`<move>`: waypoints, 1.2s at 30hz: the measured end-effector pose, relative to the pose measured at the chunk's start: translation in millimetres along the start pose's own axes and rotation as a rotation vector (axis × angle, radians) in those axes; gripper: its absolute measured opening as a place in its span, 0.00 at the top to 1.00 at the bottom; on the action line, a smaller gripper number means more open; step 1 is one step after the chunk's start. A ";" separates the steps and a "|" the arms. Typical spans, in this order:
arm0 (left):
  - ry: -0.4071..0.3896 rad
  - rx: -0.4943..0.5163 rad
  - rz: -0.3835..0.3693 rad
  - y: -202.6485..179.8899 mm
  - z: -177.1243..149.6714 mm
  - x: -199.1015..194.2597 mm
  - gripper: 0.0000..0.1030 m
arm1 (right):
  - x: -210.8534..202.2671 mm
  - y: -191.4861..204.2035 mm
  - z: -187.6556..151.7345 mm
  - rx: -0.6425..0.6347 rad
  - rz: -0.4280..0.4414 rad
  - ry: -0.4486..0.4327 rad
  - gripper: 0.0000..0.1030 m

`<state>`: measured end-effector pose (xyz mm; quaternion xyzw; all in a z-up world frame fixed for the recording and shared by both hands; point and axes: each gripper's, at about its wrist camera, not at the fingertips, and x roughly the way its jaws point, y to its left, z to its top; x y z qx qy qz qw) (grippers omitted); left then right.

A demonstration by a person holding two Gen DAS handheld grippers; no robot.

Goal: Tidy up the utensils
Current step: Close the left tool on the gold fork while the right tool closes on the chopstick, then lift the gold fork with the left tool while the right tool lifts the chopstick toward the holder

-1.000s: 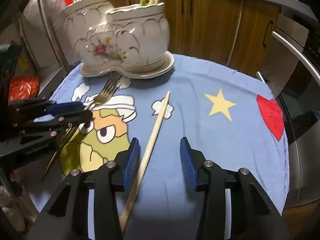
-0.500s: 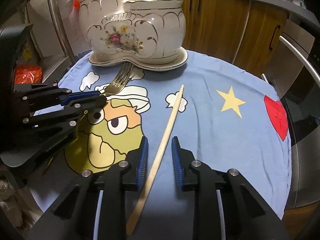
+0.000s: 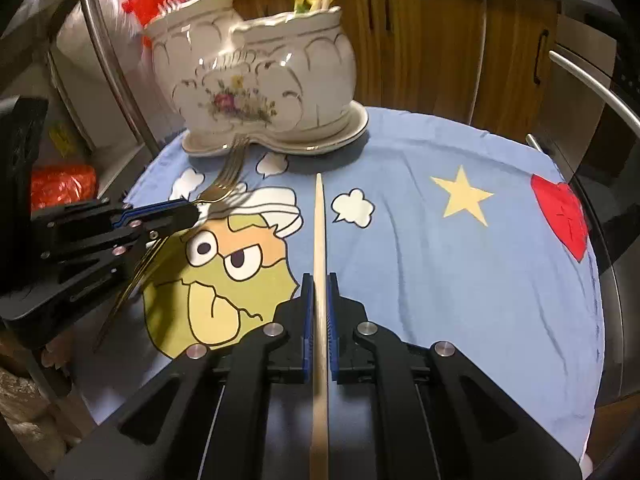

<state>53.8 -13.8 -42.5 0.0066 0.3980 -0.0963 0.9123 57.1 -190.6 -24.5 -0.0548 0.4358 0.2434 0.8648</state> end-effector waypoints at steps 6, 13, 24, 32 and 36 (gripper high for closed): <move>-0.067 -0.025 -0.040 6.4 -1.0 -28.7 0.95 | -18.2 1.9 2.4 0.012 0.021 -0.066 0.94; -0.142 -0.019 -0.042 8.6 1.2 -60.2 0.95 | -40.1 5.4 7.9 0.003 0.032 -0.159 0.94; -0.220 -0.025 -0.029 15.0 3.9 -100.0 0.95 | -78.7 4.1 17.4 0.023 0.098 -0.344 0.94; -0.329 -0.103 -0.063 30.6 19.8 -133.4 0.95 | -85.9 1.1 28.8 0.068 0.241 -0.430 0.94; -0.393 -0.143 -0.075 40.0 35.8 -151.1 0.95 | -82.3 -1.4 34.4 0.111 0.307 -0.426 0.94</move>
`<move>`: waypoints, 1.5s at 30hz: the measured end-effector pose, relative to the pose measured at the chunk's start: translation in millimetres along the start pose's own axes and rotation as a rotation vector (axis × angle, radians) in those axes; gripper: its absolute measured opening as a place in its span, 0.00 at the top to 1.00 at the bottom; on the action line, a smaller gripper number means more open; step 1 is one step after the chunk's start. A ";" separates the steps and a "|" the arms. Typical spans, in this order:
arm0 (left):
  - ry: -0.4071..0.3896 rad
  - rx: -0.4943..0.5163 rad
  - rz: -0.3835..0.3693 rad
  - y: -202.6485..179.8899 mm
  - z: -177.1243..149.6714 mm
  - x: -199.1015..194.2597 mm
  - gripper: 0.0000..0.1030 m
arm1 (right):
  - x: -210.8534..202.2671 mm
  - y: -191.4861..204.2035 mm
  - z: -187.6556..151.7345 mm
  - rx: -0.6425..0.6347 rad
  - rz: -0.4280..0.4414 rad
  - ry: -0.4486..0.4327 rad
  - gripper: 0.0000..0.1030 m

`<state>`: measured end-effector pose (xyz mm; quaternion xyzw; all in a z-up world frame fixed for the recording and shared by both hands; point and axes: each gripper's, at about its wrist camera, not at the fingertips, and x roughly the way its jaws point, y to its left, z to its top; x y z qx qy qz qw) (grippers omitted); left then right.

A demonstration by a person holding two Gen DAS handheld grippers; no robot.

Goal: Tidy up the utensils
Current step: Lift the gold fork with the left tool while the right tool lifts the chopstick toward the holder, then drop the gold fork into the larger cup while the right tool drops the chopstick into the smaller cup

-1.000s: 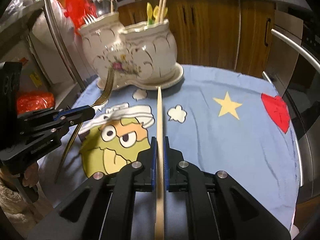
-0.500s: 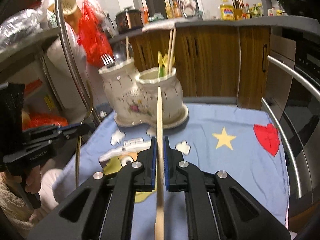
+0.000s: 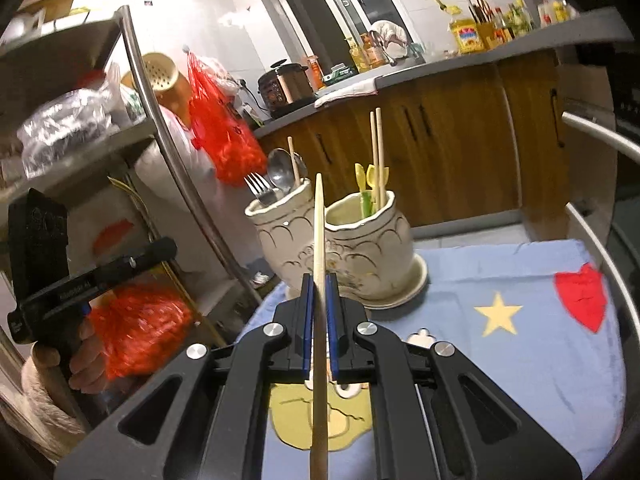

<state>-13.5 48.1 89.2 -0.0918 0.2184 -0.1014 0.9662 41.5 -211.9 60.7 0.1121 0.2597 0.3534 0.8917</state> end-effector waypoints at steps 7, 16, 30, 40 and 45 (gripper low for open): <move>-0.111 0.055 0.014 -11.2 58.9 -5.6 0.95 | 10.9 4.3 19.5 -0.014 0.009 -0.034 0.94; -0.177 0.111 0.096 -18.4 118.4 24.4 0.95 | 40.2 8.8 80.7 -0.077 -0.022 -0.147 0.94; -0.108 0.099 0.177 12.6 112.1 83.6 0.95 | 118.4 -11.1 108.5 -0.060 -0.101 -0.260 0.94; -0.075 0.087 0.144 21.2 99.8 90.4 0.95 | 145.3 -7.7 93.9 -0.130 -0.187 -0.283 0.94; -0.062 0.090 0.141 21.1 94.8 92.3 0.95 | 145.5 -4.6 85.9 -0.165 -0.190 -0.278 0.94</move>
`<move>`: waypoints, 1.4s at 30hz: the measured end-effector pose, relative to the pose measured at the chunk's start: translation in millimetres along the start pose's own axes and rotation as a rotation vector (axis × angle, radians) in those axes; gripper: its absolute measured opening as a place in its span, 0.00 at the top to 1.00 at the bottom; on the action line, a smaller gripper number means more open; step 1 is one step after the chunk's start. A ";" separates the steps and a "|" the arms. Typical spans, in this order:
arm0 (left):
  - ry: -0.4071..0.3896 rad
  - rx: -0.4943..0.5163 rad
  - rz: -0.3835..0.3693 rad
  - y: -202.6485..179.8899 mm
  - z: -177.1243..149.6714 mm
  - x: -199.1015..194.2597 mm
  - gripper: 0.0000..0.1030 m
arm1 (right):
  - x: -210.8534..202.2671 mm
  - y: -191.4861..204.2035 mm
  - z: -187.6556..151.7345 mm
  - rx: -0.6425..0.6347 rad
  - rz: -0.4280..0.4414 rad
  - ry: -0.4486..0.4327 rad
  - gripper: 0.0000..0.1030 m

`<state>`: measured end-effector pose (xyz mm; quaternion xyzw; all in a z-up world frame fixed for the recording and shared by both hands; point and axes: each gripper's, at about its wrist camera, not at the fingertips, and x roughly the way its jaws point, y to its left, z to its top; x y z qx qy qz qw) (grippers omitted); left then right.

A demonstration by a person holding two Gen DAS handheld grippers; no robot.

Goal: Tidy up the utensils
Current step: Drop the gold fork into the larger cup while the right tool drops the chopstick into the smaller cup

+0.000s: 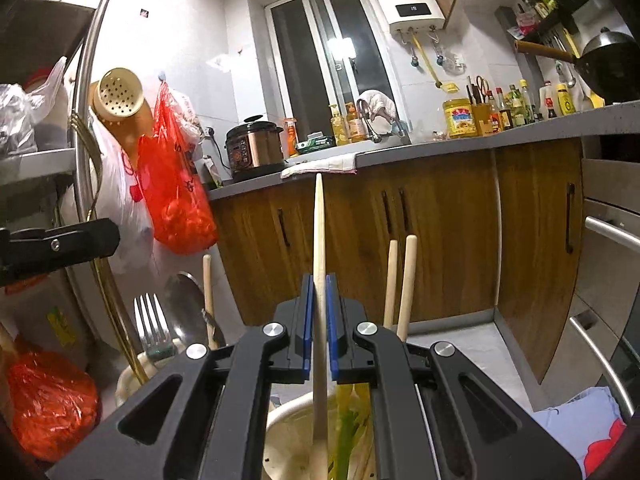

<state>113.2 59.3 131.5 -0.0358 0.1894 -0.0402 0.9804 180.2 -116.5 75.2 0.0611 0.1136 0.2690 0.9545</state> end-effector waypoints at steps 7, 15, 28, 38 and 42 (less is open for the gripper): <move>0.017 -0.005 -0.002 1.1 -6.6 -1.6 0.95 | -16.3 -12.1 -4.3 0.037 0.022 0.020 0.94; 0.062 -0.002 -0.005 -0.2 -17.3 2.5 0.95 | -30.4 -13.5 -16.4 0.019 0.079 0.099 0.94; 0.159 0.004 -0.035 -5.1 -38.5 20.1 0.95 | -27.6 -7.2 -32.9 -0.004 0.077 0.215 0.94; 0.177 0.007 -0.019 -4.5 -45.9 27.9 0.95 | -24.3 -5.3 -31.5 -0.007 0.077 0.237 0.94; 0.181 0.011 -0.012 -6.3 -44.6 30.6 0.95 | -22.9 -5.6 -30.1 -0.001 0.077 0.244 0.94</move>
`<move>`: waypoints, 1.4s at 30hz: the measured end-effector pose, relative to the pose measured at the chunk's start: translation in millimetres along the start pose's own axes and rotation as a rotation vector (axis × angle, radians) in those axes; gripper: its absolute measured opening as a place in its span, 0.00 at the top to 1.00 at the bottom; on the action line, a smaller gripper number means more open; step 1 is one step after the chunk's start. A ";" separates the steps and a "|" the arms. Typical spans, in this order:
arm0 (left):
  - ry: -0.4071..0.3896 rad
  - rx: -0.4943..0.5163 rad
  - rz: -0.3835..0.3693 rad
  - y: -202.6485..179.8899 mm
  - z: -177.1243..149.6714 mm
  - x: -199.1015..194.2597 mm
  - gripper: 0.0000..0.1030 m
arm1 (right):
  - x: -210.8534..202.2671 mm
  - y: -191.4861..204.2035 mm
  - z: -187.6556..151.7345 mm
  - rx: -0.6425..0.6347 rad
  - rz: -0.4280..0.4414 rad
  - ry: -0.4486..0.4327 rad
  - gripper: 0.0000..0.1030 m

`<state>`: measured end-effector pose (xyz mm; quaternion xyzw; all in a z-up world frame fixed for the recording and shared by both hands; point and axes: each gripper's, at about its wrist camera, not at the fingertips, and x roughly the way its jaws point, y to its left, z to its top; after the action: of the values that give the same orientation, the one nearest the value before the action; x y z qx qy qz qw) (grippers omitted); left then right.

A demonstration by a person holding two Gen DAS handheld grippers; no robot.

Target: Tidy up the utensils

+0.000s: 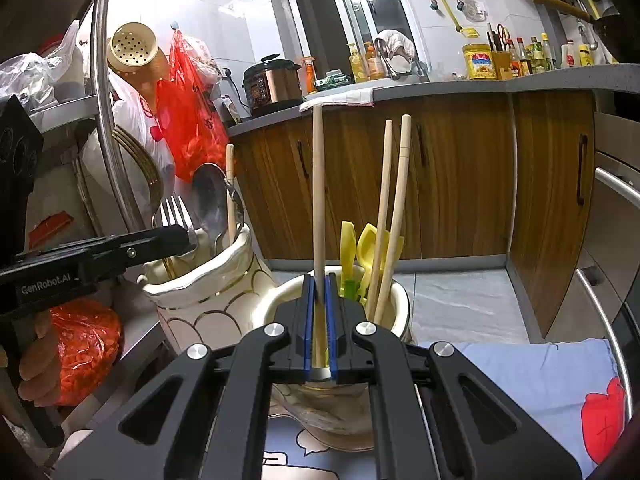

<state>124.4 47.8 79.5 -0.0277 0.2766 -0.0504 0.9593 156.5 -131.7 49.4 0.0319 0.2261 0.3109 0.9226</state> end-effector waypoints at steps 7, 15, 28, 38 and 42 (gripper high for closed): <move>-0.021 0.003 0.003 -2.8 2.3 -6.0 0.74 | -4.6 -2.3 2.5 0.019 0.000 0.004 0.63; -0.074 0.053 0.035 -13.6 -9.3 -39.9 0.49 | -42.0 -1.9 0.0 0.035 -0.042 0.020 0.42; -0.122 0.035 0.120 -25.4 -61.0 -81.7 0.11 | -108.3 23.1 -25.6 -0.041 -0.165 0.069 0.09; -0.086 0.024 0.200 -19.2 -97.1 -83.3 0.07 | -118.8 32.9 -46.2 -0.113 -0.240 0.047 0.05; -0.067 0.016 0.198 -17.3 -102.5 -81.0 0.07 | -120.8 34.7 -48.6 -0.124 -0.238 0.035 0.05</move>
<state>0.1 37.0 37.0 0.0057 0.2451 0.0432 0.9685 30.8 -178.8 60.7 -0.0576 0.2246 0.2134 0.9491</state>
